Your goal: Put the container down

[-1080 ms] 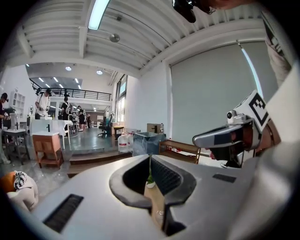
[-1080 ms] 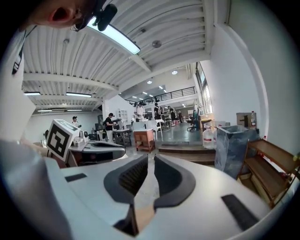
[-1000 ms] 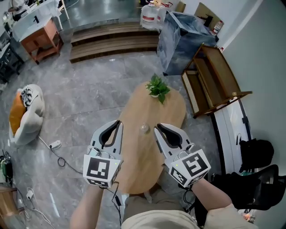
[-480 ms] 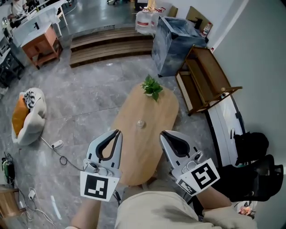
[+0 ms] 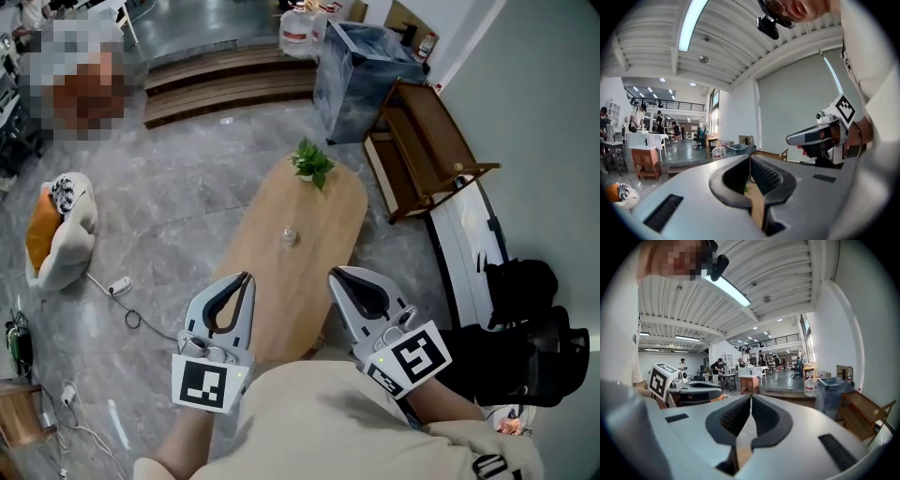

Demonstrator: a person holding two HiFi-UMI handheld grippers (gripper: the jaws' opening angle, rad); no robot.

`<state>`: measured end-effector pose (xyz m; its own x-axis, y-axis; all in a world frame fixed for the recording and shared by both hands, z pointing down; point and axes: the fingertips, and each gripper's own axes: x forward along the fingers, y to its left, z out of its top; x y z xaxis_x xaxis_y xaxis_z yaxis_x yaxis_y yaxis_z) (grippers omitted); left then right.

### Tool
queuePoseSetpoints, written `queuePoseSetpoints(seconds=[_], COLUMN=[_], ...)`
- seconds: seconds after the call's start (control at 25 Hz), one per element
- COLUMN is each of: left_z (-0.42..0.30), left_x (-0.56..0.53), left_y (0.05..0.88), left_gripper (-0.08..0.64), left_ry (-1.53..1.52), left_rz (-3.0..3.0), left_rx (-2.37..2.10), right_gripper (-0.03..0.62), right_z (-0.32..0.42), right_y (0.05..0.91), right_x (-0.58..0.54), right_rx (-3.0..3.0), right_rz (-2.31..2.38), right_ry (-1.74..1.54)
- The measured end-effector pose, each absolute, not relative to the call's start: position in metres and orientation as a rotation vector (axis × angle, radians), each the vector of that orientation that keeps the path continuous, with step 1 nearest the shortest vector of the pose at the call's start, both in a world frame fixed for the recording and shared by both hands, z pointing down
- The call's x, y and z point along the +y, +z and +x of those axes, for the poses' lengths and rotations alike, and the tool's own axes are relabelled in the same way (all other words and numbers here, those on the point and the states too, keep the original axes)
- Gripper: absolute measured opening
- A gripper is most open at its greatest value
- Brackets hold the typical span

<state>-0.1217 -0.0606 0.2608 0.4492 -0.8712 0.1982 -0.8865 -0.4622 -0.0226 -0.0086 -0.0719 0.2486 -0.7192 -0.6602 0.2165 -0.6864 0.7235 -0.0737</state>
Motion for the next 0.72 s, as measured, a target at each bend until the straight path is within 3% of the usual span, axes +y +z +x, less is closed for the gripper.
queuePoseSetpoints(seconds=[0.72], left_z=[-0.12], left_x=[-0.047], left_y=[0.264], left_gripper=[0.012], left_ry=[0.284], left_rz=[2.57], left_rx=[-1.614], right_gripper=[0.0], right_z=[0.003], right_y=[0.255], right_x=[-0.065], right_rx=[-2.735], right_rz=[1.082], right_ry=[0.235])
